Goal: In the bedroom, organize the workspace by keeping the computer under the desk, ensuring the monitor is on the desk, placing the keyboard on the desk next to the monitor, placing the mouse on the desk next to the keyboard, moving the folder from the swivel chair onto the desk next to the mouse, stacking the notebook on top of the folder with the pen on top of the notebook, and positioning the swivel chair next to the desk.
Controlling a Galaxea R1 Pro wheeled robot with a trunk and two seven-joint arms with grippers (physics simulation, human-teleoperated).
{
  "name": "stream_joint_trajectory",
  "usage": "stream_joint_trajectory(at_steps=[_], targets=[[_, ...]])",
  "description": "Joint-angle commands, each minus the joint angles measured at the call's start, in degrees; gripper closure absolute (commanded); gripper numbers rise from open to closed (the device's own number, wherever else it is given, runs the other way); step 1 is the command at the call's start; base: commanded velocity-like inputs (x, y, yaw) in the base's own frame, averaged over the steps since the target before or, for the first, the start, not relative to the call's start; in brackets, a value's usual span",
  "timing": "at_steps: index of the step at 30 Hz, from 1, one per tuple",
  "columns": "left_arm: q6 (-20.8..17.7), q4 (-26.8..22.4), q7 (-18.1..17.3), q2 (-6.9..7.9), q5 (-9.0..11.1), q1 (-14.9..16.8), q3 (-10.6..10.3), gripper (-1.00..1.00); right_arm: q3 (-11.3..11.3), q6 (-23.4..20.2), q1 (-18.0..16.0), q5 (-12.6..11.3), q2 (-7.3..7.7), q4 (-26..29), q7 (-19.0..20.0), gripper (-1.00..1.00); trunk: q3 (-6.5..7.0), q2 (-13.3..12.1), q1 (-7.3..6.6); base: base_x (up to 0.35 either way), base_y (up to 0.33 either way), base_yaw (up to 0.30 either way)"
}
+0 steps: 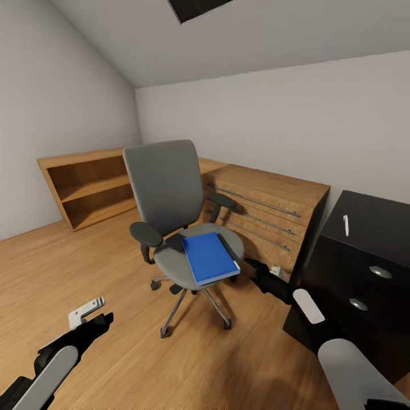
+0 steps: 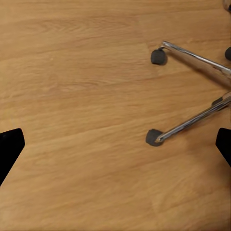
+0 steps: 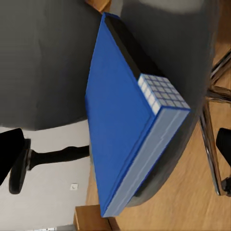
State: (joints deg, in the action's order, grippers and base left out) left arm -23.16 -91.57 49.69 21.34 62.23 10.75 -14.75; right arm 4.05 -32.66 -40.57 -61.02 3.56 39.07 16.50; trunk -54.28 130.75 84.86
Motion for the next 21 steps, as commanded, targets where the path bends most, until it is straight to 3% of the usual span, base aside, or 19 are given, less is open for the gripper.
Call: stream_joint_trajectory(at_steps=[1,5,7,15,21], targets=[[-0.13,-0.06,0.41,0.05,0.26,0.06,-0.1,-1.0,0.18,-0.4,-0.02,-2.32,-0.05,-0.88,0.41,-1.0,-0.24,0.44,0.21,0.0,0.0,0.0],[-0.13,-0.09,0.41,0.03,0.26,0.06,-0.1,-1.0,0.11,-0.39,0.02,-7.43,-0.11,-3.44,0.83,-1.0,-0.96,2.05,1.09,0.0,0.0,0.0],[-0.14,-0.09,0.41,0.03,0.26,0.06,-0.1,-1.0,0.1,-0.39,0.02,-8.79,-0.12,-3.97,0.91,-1.0,-1.32,2.85,1.53,0.0,0.0,0.0],[-0.17,-0.1,0.41,0.02,0.26,0.06,-0.11,-1.0,0.08,-0.39,0.13,-10.21,-0.13,-4.51,0.97,-1.0,-2.75,6.06,3.29,0.0,0.0,0.0],[-0.19,0.42,0.41,0.09,0.27,0.06,-0.18,-1.0,-0.26,-0.34,0.14,-10.18,-0.45,-4.42,0.9,-1.0,-2.75,6.06,3.29,0.028,0.0,0.0]])
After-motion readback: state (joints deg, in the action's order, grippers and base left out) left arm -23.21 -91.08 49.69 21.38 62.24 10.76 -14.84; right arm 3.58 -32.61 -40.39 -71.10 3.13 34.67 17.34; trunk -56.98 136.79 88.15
